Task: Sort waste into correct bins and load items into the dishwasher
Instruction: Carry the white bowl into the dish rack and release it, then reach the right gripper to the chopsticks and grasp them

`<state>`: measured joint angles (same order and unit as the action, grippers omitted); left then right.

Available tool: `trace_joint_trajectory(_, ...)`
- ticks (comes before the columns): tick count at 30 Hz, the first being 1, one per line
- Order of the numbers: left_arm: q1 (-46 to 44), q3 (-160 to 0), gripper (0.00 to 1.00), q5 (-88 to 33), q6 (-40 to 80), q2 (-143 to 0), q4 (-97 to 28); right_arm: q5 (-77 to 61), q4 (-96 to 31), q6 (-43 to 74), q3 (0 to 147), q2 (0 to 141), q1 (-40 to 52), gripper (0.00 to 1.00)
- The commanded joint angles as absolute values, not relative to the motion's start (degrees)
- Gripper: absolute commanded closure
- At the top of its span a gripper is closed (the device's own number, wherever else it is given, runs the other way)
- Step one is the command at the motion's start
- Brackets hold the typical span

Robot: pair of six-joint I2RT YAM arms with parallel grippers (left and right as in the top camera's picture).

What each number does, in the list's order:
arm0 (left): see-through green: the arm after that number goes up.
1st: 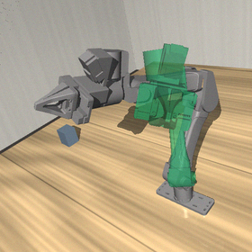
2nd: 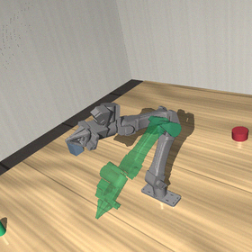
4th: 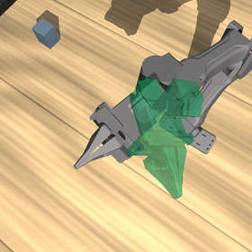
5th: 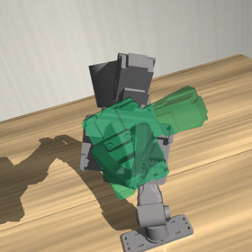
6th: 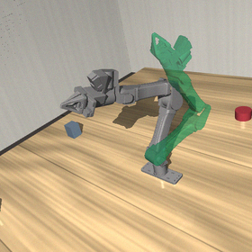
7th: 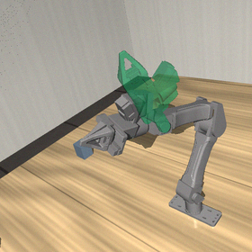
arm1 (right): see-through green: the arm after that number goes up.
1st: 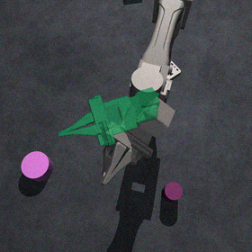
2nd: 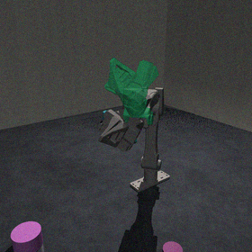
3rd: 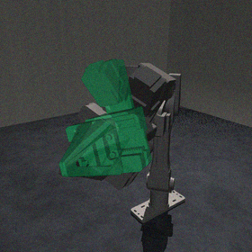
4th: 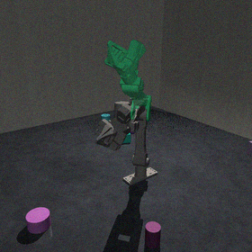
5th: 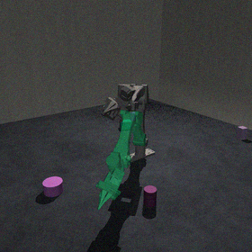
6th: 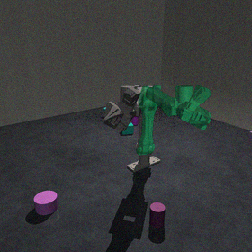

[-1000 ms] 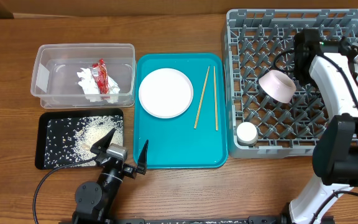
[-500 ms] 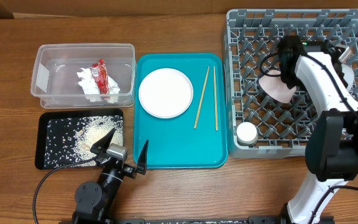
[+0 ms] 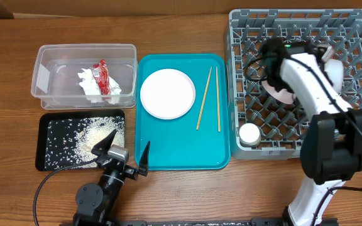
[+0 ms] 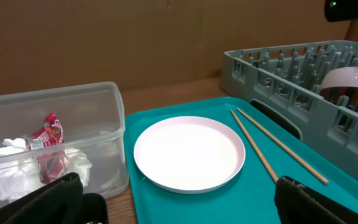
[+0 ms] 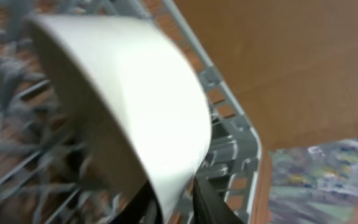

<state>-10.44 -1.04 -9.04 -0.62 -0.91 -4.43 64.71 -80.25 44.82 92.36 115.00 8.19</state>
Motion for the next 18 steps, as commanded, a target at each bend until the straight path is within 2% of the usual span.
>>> trace_joint_trajectory(1, -10.1, -0.6, 0.0, -9.7, -1.1, -0.3, -4.1, 62.9, -80.6, 44.6, 92.9, 115.7, 10.8, 0.78)
trace_joint_trajectory(7, -10.1, -0.6, 0.0, -9.7, -1.1, -0.3, -4.1, 61.6, -82.5, 45.7, 94.0, 114.2, 16.3, 0.74)
trace_joint_trajectory(12, -10.1, -0.6, 0.0, -9.7, -1.1, -0.3, -4.1, 56.7, -82.9, 44.5, 97.1, 108.4, 20.7, 0.74)
trace_joint_trajectory(13, -10.1, -0.6, 0.0, -9.7, -1.1, -0.3, -4.1, 54.7, -82.7, 43.3, 97.7, 107.2, 21.6, 0.71)
trace_joint_trajectory(18, -10.1, -0.6, 0.0, -9.7, -1.1, -0.3, -4.1, 27.4, -76.5, 30.0, 99.0, 103.0, 26.3, 0.63)
